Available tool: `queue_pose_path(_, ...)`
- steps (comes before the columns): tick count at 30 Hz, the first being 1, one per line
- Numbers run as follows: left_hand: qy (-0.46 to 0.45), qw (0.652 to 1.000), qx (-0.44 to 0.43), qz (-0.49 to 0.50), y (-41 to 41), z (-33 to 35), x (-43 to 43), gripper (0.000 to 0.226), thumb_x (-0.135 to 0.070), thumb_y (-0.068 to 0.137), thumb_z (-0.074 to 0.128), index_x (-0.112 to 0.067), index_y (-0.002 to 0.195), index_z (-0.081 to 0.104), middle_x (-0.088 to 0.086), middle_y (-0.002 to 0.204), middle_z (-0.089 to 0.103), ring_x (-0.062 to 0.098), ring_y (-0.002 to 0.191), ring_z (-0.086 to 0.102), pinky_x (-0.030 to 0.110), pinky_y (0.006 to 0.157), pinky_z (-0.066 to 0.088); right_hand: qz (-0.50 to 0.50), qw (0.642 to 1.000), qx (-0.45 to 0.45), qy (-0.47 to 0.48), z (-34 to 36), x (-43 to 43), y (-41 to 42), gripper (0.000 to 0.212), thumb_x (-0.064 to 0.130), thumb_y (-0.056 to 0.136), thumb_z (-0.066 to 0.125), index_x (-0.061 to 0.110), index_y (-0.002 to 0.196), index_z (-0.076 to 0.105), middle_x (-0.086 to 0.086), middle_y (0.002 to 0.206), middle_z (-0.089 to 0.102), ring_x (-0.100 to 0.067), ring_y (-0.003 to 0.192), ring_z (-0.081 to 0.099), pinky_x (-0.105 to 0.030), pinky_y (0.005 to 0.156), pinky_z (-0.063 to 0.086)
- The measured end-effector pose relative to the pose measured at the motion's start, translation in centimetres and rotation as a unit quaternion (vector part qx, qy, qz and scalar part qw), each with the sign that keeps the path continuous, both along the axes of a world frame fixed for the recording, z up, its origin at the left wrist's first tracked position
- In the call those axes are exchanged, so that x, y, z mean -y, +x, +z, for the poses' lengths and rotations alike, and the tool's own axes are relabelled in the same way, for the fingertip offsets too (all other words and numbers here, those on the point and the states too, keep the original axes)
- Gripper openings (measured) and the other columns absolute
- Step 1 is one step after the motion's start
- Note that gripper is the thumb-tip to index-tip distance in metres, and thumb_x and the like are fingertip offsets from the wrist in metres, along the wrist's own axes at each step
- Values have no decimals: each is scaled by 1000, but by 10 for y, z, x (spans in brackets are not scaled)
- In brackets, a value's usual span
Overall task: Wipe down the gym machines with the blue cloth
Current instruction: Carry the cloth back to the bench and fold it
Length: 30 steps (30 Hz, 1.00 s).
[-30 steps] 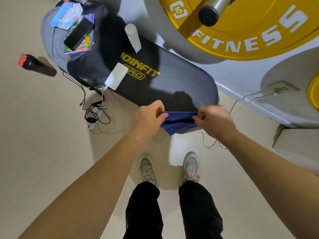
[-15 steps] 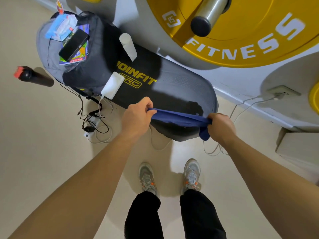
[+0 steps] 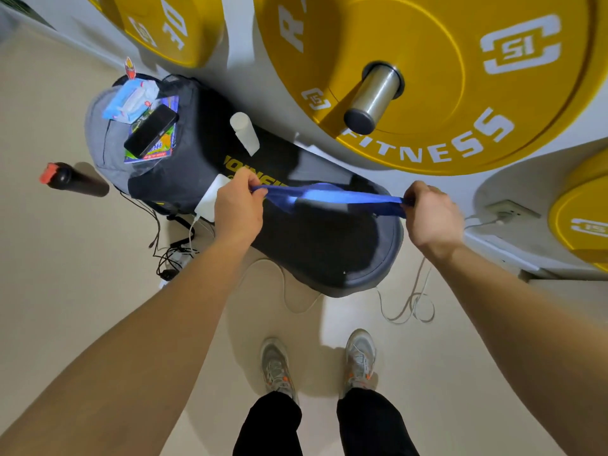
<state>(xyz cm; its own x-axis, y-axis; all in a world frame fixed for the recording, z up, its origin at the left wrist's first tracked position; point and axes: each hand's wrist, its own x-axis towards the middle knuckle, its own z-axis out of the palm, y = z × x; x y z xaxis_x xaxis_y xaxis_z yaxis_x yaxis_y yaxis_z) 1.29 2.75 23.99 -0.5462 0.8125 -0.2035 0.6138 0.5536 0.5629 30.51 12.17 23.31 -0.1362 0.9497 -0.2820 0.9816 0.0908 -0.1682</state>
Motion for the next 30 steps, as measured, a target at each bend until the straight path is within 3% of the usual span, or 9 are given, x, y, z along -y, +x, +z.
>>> queue_pose_path(4, -30, 999, -3, -16, 5, -37, 25, 9, -24, 95, 63, -22, 94, 54, -5, 86, 60, 13, 78, 57, 19, 60, 34, 19, 999, -24, -21, -25, 19, 13, 19, 10, 95, 51, 17, 111, 59, -12, 113, 54, -40, 94, 59, -42, 78, 50)
queue_pose_path(7, -85, 996, 9, -38, 14, -94, 53, 11, -21, 94, 64, -20, 92, 54, -3, 84, 60, 14, 76, 57, 23, 57, 38, 14, 998, -22, -65, -72, 44, 24, 26, 9, 92, 48, 22, 112, 60, -8, 115, 51, -36, 100, 55, -41, 84, 50)
queue_pose_path(10, -115, 990, 40, -66, 23, -164, 85, 13, -11, 90, 62, -16, 87, 51, 4, 77, 57, 25, 72, 56, 38, 60, 44, 43, 997, -3, -67, -136, 74, 36, 35, 5, 89, 48, 24, 115, 63, -6, 116, 56, -35, 101, 56, -35, 76, 48)
queue_pose_path(14, -167, 983, 17, -72, 33, -230, 127, 9, -10, 86, 62, -16, 84, 55, 3, 77, 58, 21, 70, 52, 29, 59, 30, 73, 990, 60, -101, -196, 111, 49, 36, 7, 94, 50, 29, 117, 66, 0, 111, 61, -27, 102, 59, -31, 71, 46)
queue_pose_path(17, -160, 985, 24, -62, 36, -241, 141, 9, -12, 88, 61, -17, 85, 54, -2, 74, 57, 21, 68, 53, 31, 56, 32, 68, 991, 61, -98, -212, 117, 54, 39, 7, 91, 50, 31, 116, 67, 2, 108, 61, -26, 101, 58, -34, 72, 49)
queue_pose_path(21, -129, 991, 9, -41, 23, -244, 108, 5, -19, 93, 62, -17, 92, 58, 1, 82, 64, 21, 75, 58, 31, 64, 38, 47, 996, 8, -80, -222, 73, 42, 38, 9, 90, 51, 28, 120, 65, -4, 117, 61, -32, 107, 58, -38, 83, 50)
queue_pose_path(25, -99, 995, -9, -10, 3, -264, 46, 10, -28, 93, 63, -22, 92, 55, 3, 82, 65, 26, 77, 61, 38, 69, 48, 15, 997, 15, -71, -246, 11, 17, 44, 10, 90, 48, 30, 127, 62, -9, 127, 59, -36, 114, 58, -43, 93, 49)
queue_pose_path(30, -110, 991, -75, -25, -4, -293, -7, 15, -32, 95, 62, -22, 105, 58, 3, 100, 66, 25, 95, 61, 33, 72, 40, -16, 999, 20, -44, -279, -19, 6, 43, 9, 88, 50, 23, 126, 60, -14, 125, 57, -40, 113, 56, -47, 90, 50)
